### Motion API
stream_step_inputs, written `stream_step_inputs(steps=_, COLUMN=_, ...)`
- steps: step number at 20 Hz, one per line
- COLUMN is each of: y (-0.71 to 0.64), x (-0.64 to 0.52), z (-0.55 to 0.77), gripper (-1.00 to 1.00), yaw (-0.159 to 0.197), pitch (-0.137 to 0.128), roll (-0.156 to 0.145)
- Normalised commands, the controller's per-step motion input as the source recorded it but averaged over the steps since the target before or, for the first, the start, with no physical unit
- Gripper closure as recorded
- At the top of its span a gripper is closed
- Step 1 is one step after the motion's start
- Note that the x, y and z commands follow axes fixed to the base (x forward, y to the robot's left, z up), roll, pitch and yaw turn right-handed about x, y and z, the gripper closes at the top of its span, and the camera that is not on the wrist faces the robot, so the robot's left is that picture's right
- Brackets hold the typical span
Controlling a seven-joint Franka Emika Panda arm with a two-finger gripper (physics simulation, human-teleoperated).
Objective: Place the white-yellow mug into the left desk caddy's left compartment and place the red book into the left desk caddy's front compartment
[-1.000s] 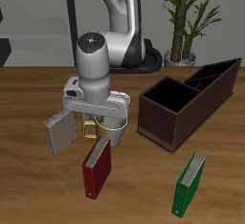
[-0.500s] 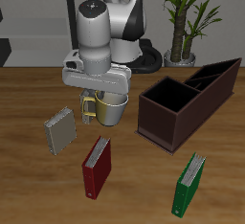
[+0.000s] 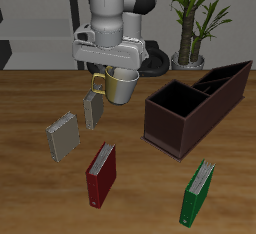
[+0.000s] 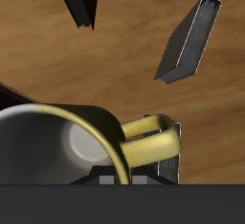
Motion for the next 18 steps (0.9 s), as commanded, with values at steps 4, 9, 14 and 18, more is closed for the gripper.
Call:
stream_step_inputs(steps=4, y=0.21, x=-0.51, z=0.13, gripper=1.00, yaw=-0.045, pitch=0.003, roll=-0.028)
stream_step_inputs(steps=9, y=0.41, x=-0.73, z=0.19, gripper=1.00, yaw=-0.009, pitch=-0.056, roll=-0.017)
stream_step_inputs(steps=14, y=0.55, x=-0.71, z=0.22, gripper=1.00, yaw=-0.042, pitch=-0.092, roll=0.074)
stream_step_inputs(steps=18, y=0.38, x=-0.41, z=-0.07, gripper=1.00, yaw=-0.021, pitch=-0.033, roll=0.039)
